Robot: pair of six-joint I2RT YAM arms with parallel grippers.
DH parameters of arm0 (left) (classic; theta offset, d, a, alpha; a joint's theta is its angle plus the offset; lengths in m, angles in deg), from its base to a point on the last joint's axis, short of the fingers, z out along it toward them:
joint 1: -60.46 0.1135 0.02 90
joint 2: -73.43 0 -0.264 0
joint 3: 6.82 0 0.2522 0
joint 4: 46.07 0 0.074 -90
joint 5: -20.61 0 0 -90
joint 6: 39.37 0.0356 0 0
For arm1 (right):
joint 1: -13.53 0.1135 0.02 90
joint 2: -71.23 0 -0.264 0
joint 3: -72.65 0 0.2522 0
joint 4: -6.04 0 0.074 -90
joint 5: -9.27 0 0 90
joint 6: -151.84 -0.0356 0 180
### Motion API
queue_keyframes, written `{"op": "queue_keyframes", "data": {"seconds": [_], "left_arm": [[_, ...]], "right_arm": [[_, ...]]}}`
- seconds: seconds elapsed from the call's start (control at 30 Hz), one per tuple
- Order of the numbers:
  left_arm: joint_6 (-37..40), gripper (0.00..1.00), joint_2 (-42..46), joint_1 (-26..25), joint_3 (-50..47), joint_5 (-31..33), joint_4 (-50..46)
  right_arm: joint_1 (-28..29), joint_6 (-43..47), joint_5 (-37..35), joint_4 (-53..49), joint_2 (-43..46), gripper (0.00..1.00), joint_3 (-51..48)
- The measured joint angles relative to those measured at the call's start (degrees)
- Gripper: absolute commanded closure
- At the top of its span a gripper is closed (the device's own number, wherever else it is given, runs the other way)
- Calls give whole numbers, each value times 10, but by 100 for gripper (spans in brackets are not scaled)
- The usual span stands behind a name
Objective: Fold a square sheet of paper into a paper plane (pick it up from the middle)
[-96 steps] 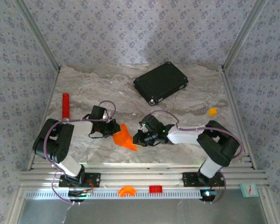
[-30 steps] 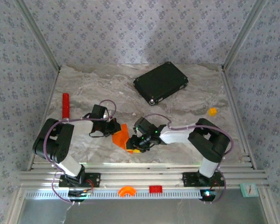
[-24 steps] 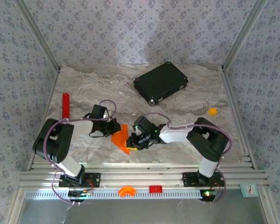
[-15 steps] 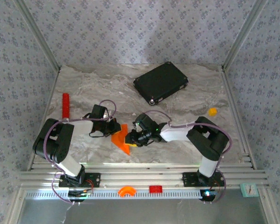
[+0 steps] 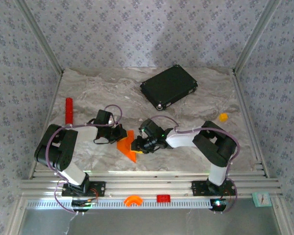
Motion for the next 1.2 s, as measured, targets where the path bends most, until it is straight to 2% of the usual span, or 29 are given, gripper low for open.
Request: {"op": "queue_keyframes", "data": {"seconds": [0.23, 0.67, 1.2], "left_arm": [[0, 100, -7, 0, 0, 0, 1], [0, 100, -7, 0, 0, 0, 2], [0, 100, -7, 0, 0, 0, 2]], "right_arm": [[11, 26, -31, -67, -1, 61, 38], [20, 45, -41, -117, -42, 66, 87], [28, 64, -114, -166, -17, 58, 97]]}}
